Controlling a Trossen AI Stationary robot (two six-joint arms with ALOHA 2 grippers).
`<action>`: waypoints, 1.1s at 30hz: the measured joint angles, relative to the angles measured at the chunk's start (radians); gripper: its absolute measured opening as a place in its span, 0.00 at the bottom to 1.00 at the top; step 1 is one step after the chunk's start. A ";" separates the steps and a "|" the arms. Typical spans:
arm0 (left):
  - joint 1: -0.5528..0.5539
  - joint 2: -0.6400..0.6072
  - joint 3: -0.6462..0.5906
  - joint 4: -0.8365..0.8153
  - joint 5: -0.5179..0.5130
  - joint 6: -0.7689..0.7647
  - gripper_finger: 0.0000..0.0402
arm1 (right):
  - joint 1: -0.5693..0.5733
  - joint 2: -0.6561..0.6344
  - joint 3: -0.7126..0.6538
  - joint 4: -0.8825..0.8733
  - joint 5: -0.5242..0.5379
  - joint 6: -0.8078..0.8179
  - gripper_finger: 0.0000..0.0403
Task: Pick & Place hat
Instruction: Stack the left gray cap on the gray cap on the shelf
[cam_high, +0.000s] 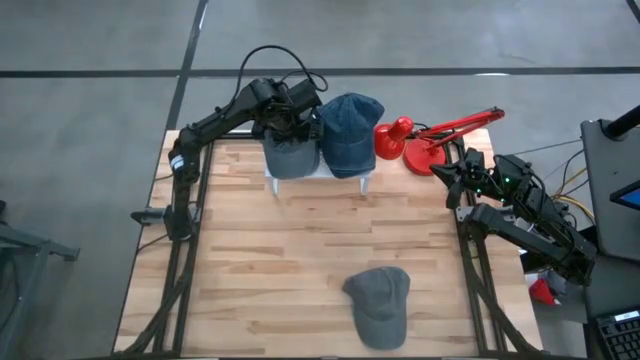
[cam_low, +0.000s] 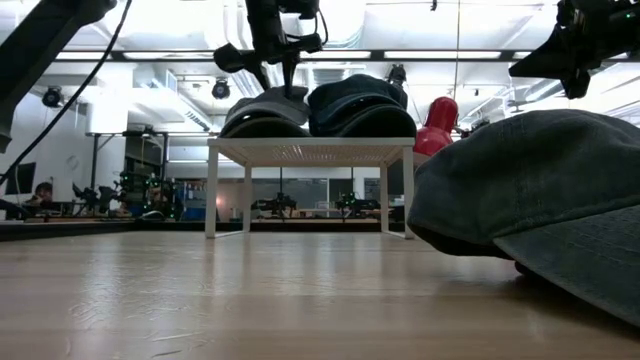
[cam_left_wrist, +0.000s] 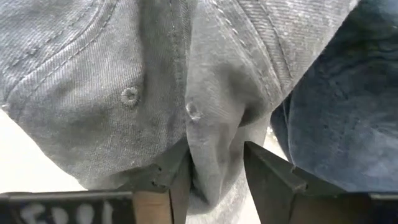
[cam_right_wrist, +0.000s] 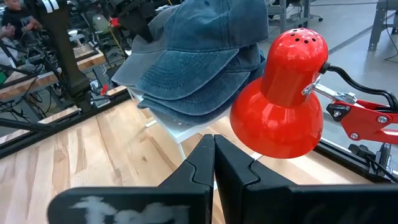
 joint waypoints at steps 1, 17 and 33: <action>0.000 -0.002 0.000 0.000 0.005 0.000 0.36 | 0.000 0.000 0.000 0.000 0.000 0.000 0.02; -0.002 -0.099 0.000 0.060 -0.039 -0.006 0.36 | 0.000 0.000 0.000 0.000 0.000 0.000 0.02; 0.005 -0.113 -0.085 0.204 -0.206 0.105 0.35 | 0.000 0.000 0.000 0.000 0.000 0.000 0.02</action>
